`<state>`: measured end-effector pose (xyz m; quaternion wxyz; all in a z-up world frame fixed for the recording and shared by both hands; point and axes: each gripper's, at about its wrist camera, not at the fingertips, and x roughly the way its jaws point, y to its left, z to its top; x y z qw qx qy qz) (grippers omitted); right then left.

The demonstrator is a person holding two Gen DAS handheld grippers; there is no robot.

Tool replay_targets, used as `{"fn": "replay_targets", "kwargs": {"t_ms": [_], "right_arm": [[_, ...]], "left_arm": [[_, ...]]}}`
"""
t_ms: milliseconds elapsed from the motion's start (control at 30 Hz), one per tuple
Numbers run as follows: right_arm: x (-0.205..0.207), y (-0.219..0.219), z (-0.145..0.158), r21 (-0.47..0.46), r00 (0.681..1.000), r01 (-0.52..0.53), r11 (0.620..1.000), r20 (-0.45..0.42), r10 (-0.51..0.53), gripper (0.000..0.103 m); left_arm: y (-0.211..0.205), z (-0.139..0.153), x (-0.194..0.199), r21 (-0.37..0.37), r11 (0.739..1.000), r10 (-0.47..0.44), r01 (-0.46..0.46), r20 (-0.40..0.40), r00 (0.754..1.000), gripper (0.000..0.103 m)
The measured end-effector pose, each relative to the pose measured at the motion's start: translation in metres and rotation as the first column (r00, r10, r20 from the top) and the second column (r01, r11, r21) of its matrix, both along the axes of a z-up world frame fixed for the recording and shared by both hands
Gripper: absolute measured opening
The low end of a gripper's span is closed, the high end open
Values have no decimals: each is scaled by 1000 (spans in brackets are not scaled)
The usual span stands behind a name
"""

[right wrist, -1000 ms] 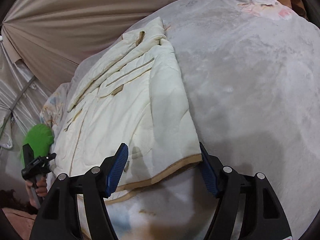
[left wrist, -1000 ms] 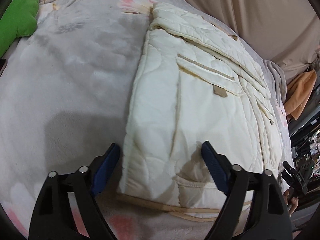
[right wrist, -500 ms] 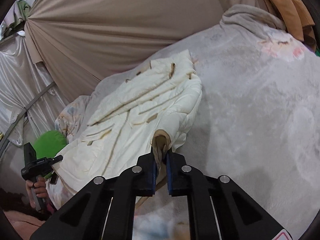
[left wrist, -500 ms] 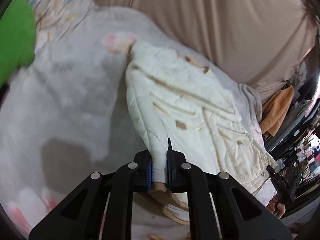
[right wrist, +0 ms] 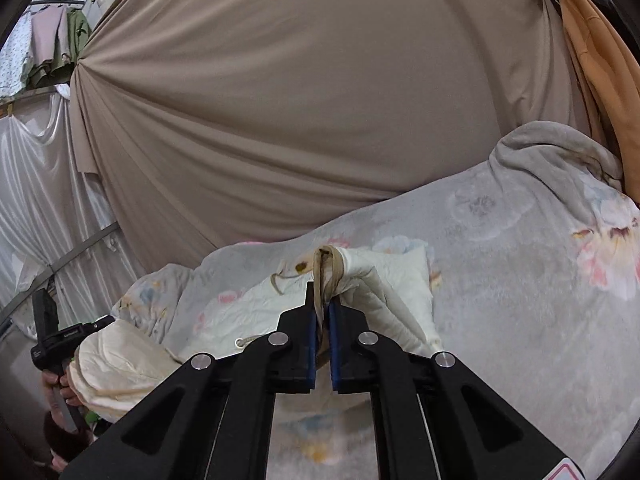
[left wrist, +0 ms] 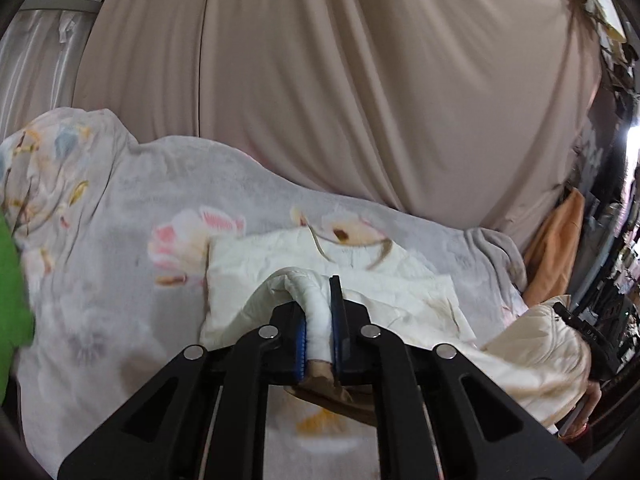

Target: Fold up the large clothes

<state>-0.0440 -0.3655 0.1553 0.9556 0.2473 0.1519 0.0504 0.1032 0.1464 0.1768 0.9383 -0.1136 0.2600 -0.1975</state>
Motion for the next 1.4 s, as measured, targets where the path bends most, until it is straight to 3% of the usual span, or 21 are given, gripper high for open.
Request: {"fn": "replay_targets", "kwargs": {"t_ms": [167,300,433,567,667,767,800,833,933,1067,1200,1300,1400], "right_arm": [[97,-24,3,50,999,35,998,-41,-33,5],[176,-36,-15,68,992,63,996,-113,-55,5],[249,-43,-59,75,968,94,993,-240,-74,5],[293,-47,-111,56,930,116,992,-358,-88,5],[300,-55,-130,135,930,111,985,-364,-55,6],[295,-59,-130,182,942,88,979,-335,-22,15],[289,-60,-124,188,948,79,979,-319,-15,23],[278,-62,-116,203,959,68,977,-282,-8,36],[243,-73,-92,217,986,49,975,-165,-13,60],[194,-80,-71,135,994,64,989,-99,-50,70],[183,-79,-85,61,982,85,994,-174,-74,72],[182,-77,-100,67,973,81,994,-222,-65,72],[184,-72,-114,69,969,64,996,-244,-45,72]], "left_arm": [[-31,-5,84,87,993,81,-79,-18,997,8],[-51,-44,172,180,974,163,-141,-117,980,8],[-58,-102,234,266,948,236,-174,-220,946,9],[-52,-144,260,237,955,241,-178,-270,932,11],[-54,-149,259,246,951,245,-185,-241,939,11],[-51,-141,249,230,957,231,-178,-229,946,13],[-46,-135,243,206,963,221,-175,-227,948,14],[-39,-124,235,171,970,207,-172,-216,954,16],[-22,-94,212,74,989,137,-126,-171,976,30],[-3,-78,199,-21,997,65,-70,-179,982,35],[4,-81,200,-79,992,77,-94,-205,976,35],[8,-72,185,-154,984,67,-89,-140,988,35],[-3,-59,189,-94,992,75,-81,-65,995,39]]}}
